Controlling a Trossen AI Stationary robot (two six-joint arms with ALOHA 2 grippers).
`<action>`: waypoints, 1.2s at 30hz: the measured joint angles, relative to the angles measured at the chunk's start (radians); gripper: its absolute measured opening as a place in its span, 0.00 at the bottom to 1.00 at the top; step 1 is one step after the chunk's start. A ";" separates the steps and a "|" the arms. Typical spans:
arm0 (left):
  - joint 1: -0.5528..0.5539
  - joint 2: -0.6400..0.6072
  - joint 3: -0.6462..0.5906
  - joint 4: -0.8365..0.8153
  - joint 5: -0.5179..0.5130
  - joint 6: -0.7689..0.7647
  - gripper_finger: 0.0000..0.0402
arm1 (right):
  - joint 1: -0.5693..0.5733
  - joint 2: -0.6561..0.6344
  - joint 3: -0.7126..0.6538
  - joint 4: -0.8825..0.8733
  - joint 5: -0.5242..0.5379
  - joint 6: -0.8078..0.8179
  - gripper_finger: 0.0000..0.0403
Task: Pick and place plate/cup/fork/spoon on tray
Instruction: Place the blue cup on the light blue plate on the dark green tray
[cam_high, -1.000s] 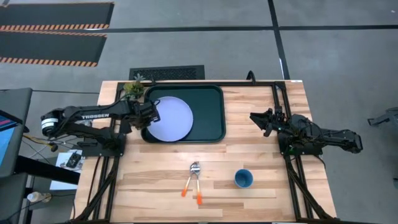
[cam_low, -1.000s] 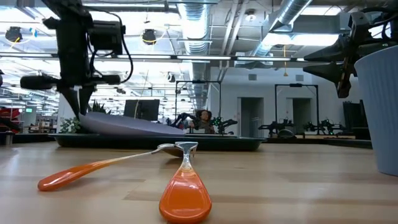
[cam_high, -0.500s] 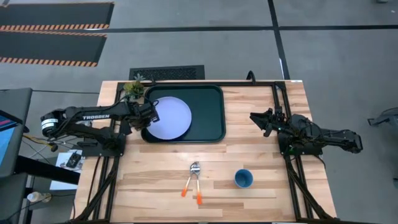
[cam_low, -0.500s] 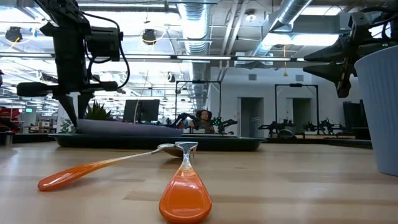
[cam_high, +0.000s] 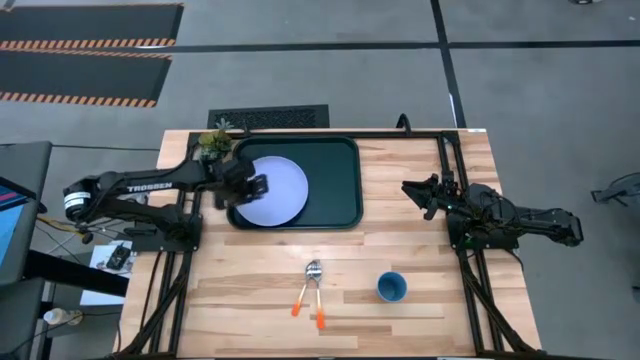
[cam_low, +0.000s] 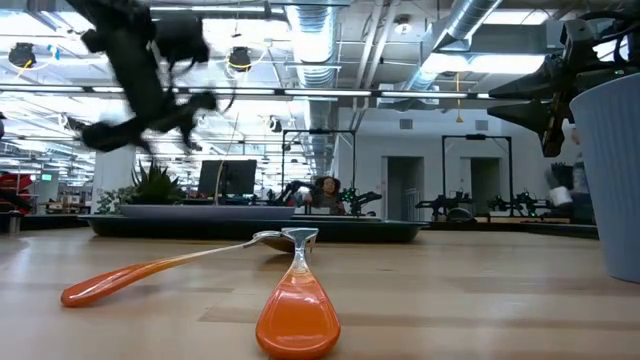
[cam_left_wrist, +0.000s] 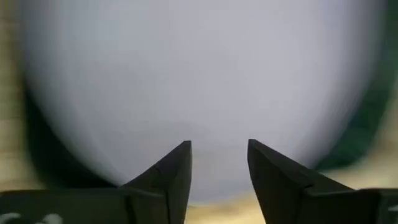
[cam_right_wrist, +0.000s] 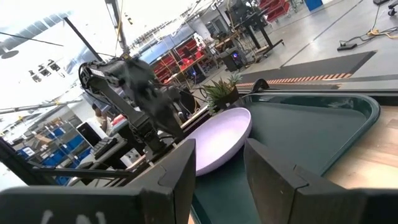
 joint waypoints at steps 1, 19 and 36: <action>-0.015 -0.005 0.021 0.064 0.009 0.023 0.37 | 0.000 0.000 0.000 0.000 0.000 0.001 0.40; -0.077 0.001 0.150 0.392 -0.076 0.382 0.39 | 0.076 0.491 0.652 -0.529 -0.186 -0.166 0.39; -0.177 0.001 0.150 0.299 0.049 0.618 0.39 | 0.908 1.116 0.833 -0.912 -0.250 1.093 0.24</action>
